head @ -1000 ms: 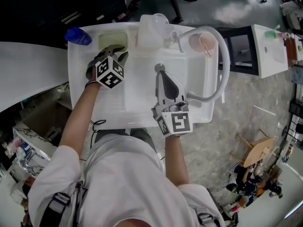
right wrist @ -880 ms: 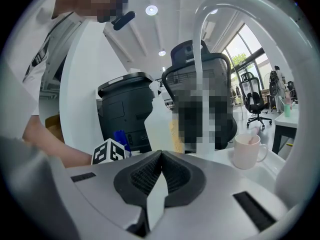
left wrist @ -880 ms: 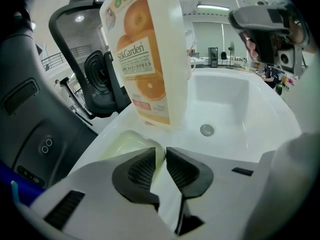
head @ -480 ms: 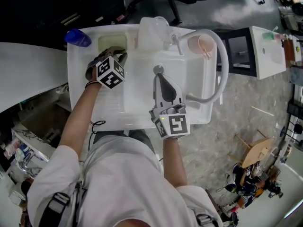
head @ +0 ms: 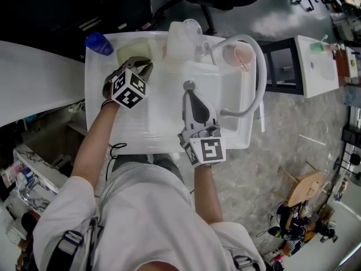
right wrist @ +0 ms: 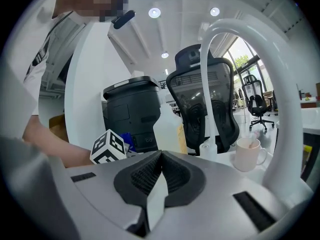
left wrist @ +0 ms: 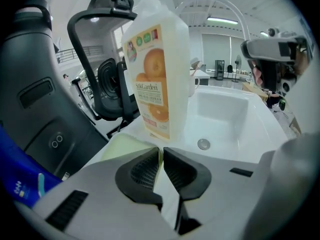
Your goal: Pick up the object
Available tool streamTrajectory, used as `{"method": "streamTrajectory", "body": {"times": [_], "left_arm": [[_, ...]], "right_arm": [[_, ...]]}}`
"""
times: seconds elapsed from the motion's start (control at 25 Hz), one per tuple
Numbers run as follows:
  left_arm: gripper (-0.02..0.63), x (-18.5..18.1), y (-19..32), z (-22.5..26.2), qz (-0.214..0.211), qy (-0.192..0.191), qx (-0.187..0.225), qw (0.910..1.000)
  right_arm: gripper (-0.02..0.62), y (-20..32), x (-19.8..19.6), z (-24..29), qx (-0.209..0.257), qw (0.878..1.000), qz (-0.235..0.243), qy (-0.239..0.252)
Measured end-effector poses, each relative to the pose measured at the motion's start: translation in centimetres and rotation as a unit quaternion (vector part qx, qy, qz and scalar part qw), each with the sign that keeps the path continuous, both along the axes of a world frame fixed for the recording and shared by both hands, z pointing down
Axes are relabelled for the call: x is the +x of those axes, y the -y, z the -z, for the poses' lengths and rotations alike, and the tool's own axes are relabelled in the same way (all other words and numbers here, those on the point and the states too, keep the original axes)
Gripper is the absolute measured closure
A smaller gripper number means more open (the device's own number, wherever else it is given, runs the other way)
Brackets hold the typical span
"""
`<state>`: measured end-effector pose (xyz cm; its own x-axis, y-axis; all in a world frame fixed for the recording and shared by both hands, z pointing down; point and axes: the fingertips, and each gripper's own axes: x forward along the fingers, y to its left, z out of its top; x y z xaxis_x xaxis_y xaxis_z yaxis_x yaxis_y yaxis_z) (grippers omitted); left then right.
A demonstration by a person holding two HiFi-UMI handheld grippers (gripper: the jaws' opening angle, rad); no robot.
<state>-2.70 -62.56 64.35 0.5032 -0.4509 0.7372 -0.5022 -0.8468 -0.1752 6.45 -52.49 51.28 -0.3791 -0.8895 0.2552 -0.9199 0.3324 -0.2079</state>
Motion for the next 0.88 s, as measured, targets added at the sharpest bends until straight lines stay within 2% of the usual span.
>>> {"method": "streamTrajectory", "body": {"times": [0.24,0.48,0.68,0.88], "left_arm": [[0.563,-0.8,-1.7,4.9,0.028,-0.036,0.037,0.9983],[0.563,-2.2,-4.7,10.6,0.061,-0.070,0.082,0.9923],[0.563,-3.6,-7.6,16.2,0.108,-0.135,0.107,0.9793],[0.563,-5.3,-10.9,21.2,0.132,-0.153,0.160,0.9663]], "right_arm": [[0.588,-1.6,-0.4,2.2,0.018,1.000,0.013,0.004],[0.588,-4.0,-0.4,4.6,0.043,0.999,0.024,0.006],[0.588,-6.0,-0.1,7.0,0.068,0.997,0.031,0.007],[0.589,-7.7,0.3,9.3,0.093,0.995,0.038,0.003]]}}
